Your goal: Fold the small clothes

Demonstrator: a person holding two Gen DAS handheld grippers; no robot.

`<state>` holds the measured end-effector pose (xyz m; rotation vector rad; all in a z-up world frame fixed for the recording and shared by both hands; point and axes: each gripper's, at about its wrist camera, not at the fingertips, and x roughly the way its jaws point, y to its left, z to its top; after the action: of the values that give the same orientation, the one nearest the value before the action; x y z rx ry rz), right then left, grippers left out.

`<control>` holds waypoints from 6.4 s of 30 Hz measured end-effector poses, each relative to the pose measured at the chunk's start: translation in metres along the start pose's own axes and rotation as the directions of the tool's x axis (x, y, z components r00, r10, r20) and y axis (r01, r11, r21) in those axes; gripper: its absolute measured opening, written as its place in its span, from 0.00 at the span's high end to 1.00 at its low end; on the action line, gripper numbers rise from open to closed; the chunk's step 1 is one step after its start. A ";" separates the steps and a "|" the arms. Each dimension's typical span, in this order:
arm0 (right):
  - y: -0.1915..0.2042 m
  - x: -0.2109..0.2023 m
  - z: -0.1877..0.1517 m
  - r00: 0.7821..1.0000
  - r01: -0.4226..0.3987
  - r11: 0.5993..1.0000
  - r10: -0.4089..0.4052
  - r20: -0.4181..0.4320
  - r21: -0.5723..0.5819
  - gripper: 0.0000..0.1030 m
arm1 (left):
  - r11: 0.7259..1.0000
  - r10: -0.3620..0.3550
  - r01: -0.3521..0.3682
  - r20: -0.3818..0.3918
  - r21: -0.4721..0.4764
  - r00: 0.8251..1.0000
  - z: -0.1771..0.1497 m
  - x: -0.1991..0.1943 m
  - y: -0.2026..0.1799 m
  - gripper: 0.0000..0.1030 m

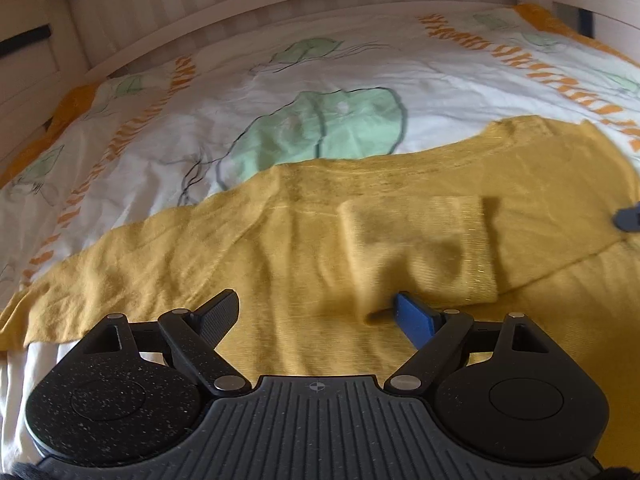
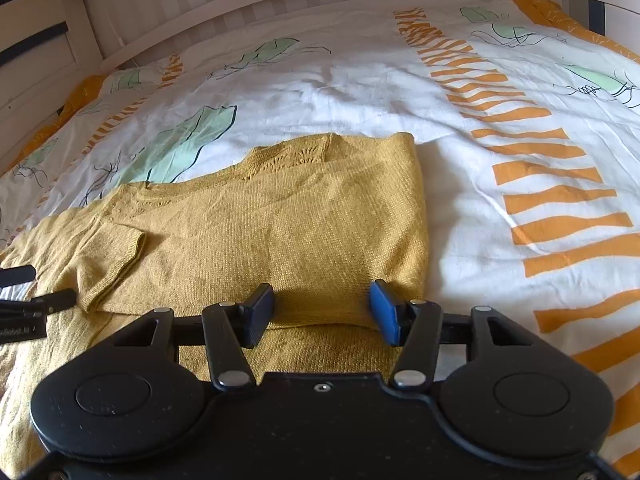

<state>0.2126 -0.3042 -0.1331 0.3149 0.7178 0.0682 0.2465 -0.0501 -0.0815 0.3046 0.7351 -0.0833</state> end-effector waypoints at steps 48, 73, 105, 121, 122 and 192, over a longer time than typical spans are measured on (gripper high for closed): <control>0.000 0.003 0.004 0.999 -0.002 1.000 0.002 -0.037 0.011 0.42 | 0.967 0.232 -0.233 -0.022 -0.101 0.972 0.011 0.022 0.077 0.18; 0.004 0.000 -0.004 0.999 0.023 1.000 -0.023 0.024 -0.016 0.42 | 0.954 0.029 -0.061 -0.114 -0.292 0.993 -0.041 0.019 0.081 0.05; 0.105 -0.084 -0.066 0.994 -0.100 0.987 0.106 0.039 -0.128 0.17 | 0.932 -0.034 0.005 -0.074 -0.362 0.997 -0.105 -0.078 0.166 0.04; 0.184 -0.041 -0.054 0.981 -0.141 0.978 0.158 0.108 -0.153 0.16 | 0.878 0.171 -0.172 -0.043 -0.447 0.984 -0.104 -0.074 0.308 0.10; 0.185 -0.037 -0.054 0.982 -0.131 0.980 0.149 0.115 -0.152 0.16 | 0.868 0.170 -0.173 -0.049 -0.466 0.984 -0.105 -0.070 0.318 0.10; 0.156 -0.037 -0.040 0.983 -0.141 0.986 0.150 0.106 -0.094 0.05 | 0.794 -0.261 0.345 0.233 -0.500 0.937 0.118 -0.101 0.255 0.97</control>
<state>0.1653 -0.1519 -0.0900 0.2859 0.5771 0.2183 0.2941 0.1543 0.1306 -0.3609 0.6202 -0.2007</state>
